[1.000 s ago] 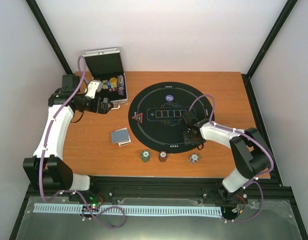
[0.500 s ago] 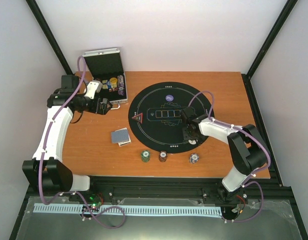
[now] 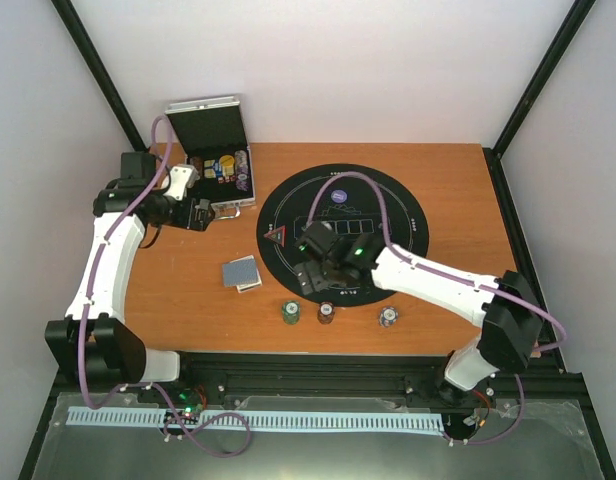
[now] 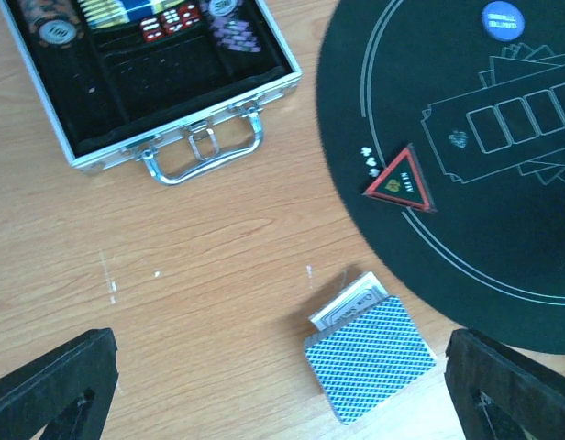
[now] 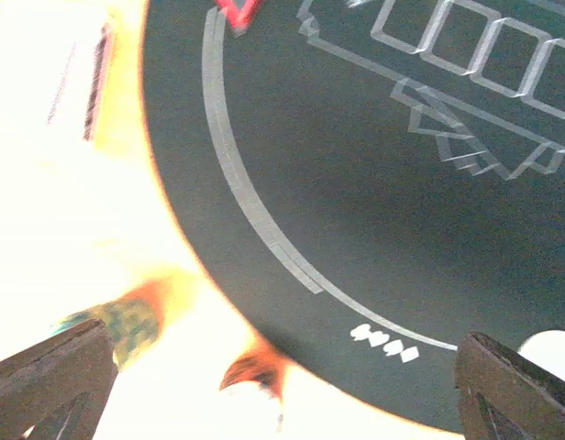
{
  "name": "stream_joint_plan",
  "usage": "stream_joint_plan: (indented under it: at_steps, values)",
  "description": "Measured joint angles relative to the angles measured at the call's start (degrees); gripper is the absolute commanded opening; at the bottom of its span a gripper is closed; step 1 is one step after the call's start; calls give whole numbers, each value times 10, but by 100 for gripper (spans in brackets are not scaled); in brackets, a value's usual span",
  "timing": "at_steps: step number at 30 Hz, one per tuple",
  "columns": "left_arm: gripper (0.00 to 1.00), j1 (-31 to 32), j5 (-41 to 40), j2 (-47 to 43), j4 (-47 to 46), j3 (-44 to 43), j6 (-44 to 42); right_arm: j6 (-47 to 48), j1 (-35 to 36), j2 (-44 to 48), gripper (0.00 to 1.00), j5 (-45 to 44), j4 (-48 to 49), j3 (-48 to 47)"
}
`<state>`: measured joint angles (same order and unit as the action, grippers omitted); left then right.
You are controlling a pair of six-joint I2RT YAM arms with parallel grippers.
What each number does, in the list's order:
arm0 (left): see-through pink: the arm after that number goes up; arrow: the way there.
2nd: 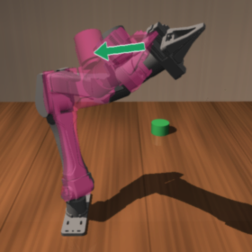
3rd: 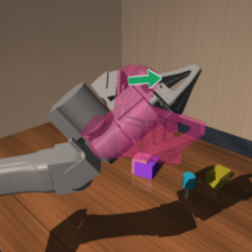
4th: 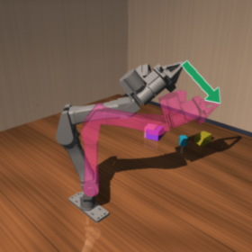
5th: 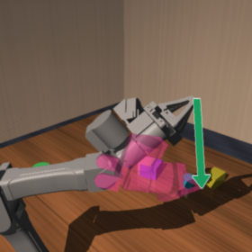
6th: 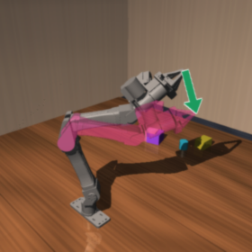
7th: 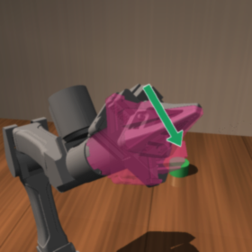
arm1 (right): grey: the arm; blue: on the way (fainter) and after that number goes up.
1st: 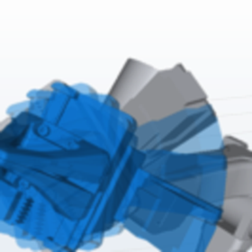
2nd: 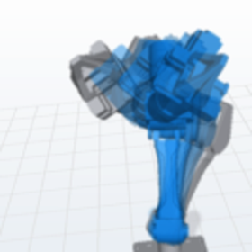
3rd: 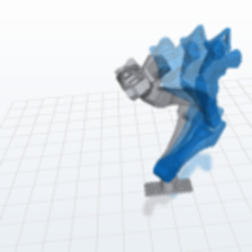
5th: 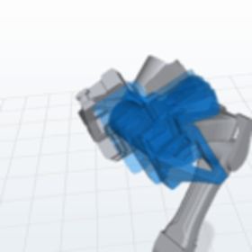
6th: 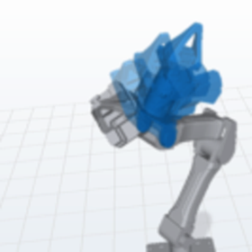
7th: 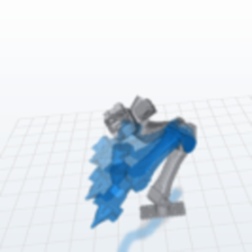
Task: Distribute texas hold em gaming equipment
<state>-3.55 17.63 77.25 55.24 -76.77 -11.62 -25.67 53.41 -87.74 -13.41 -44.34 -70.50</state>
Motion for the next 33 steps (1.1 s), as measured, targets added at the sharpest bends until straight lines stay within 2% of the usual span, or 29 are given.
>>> stream_joint_plan:
  at_steps: [5, 11, 17, 33]
  values:
    - [100, -35, -7, 0, -9, 12, 4, -31, 89, -61, 100, 7, -38, -46]
    - [100, -55, -10, 0, -17, 29, 4, -48, 143, -136, 100, 24, -57, -80]
    - [100, -55, -6, -1, -17, 40, 1, -53, 149, -157, 100, 41, -64, -99]
    - [100, -56, -7, -4, -21, 40, -3, -53, 149, -195, 74, 62, -60, -105]
